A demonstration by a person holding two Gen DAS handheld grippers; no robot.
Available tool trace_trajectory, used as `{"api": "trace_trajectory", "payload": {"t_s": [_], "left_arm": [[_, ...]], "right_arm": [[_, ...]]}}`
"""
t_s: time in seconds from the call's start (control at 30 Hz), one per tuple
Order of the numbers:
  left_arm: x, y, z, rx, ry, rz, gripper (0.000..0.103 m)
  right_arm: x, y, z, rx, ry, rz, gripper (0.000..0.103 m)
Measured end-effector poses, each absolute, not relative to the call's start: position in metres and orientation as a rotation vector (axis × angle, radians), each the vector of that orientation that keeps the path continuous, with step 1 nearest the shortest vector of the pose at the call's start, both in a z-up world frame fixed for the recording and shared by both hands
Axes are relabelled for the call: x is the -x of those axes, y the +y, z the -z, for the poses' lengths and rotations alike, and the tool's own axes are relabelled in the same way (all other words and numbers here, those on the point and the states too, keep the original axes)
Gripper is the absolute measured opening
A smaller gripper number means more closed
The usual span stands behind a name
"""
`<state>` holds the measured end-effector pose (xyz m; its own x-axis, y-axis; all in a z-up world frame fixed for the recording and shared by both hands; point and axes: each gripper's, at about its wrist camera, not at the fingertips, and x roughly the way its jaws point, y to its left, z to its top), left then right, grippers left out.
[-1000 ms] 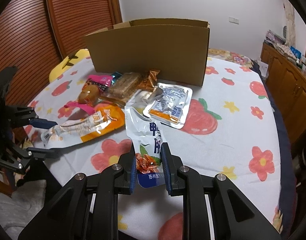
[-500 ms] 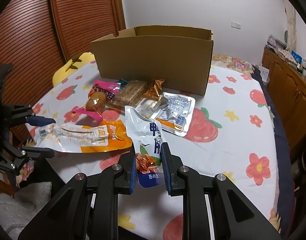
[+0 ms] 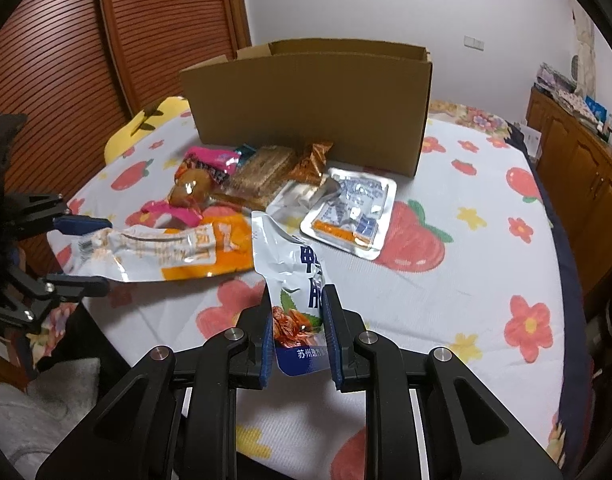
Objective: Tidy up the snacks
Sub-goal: 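Close left gripper on the orange-labeled snack stick packet while right gripper holds the pouch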
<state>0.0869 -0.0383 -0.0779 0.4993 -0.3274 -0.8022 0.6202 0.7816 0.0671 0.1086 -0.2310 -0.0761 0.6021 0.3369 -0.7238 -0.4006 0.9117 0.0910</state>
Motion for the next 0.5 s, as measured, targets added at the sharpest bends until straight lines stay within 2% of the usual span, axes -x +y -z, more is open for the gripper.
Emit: {"api": "trace_trajectory", "payload": {"t_s": [0.23, 0.5], "left_arm": [[-0.086, -0.044, 0.092, -0.469, 0.876, 0.537, 0.066], [-0.082, -0.058, 0.09, -0.631, 0.847, 0.502, 0.068]], "right_arm": [[-0.108, -0.231, 0.078, 0.08, 0.821, -0.428, 0.02], [-0.108, -0.231, 0.078, 0.08, 0.823, -0.43, 0.02]]}}
